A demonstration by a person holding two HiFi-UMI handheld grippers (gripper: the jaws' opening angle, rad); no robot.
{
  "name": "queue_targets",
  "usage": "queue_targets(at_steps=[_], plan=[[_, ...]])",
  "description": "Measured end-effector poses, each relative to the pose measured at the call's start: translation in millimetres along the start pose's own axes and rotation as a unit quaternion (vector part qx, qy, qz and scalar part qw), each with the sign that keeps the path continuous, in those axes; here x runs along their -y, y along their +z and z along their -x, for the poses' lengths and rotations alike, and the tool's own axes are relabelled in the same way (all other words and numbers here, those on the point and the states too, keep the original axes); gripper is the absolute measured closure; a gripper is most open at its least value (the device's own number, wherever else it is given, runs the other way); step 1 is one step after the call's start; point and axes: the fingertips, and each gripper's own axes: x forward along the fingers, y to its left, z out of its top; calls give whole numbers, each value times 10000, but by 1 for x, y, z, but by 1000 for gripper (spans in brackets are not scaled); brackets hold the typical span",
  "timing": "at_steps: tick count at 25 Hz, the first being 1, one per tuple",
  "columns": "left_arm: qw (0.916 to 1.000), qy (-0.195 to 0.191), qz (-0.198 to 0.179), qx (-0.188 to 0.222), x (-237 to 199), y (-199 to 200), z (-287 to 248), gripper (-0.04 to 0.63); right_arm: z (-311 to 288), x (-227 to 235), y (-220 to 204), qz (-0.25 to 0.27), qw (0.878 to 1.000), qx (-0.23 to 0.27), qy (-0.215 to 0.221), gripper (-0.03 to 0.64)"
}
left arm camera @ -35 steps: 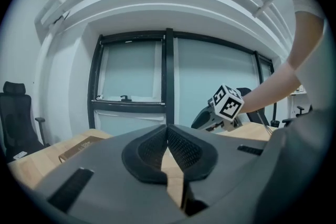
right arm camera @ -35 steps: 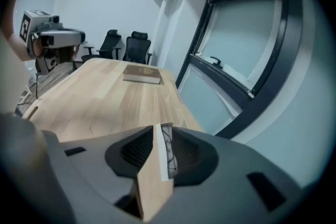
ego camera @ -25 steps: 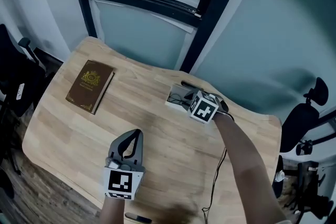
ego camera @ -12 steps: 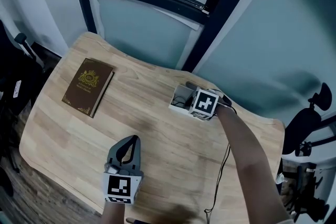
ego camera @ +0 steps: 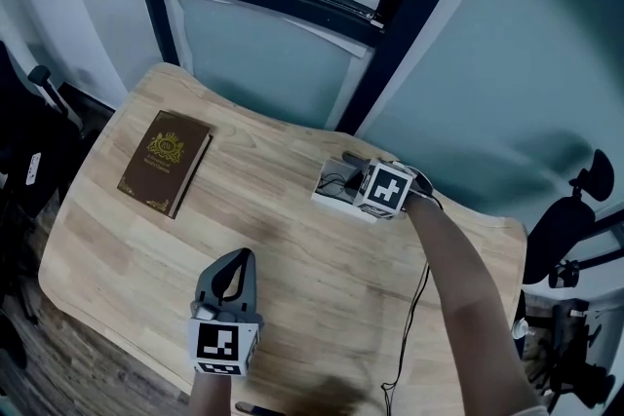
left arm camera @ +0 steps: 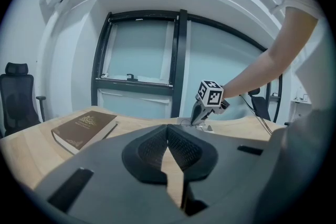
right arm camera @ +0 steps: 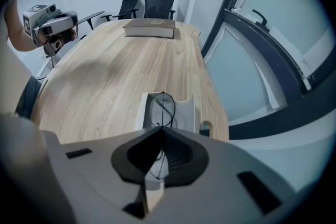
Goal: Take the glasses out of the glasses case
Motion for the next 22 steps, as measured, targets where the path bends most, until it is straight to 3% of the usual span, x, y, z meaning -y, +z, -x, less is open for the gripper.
queue_targets(at_steps=[5, 8, 12, 17, 22], plan=[[9999, -100, 12, 64, 10, 6, 3, 580, 20, -1, 5, 15, 9992, 107, -373, 601], [9998, -145, -35, 132, 16, 11, 6, 580, 45, 0, 12, 117, 9954, 331, -888, 601], [9993, -153, -107, 309, 26, 25, 20, 580, 89, -2, 19, -107, 9839, 792, -1601, 601], [9983, -106, -317, 482, 47, 42, 45, 580, 143, -26, 18, -324, 9691, 1287, -2081, 601], [9964, -20, -512, 673, 68, 63, 74, 580, 206, -63, 17, -580, 9467, 1906, -2530, 601]])
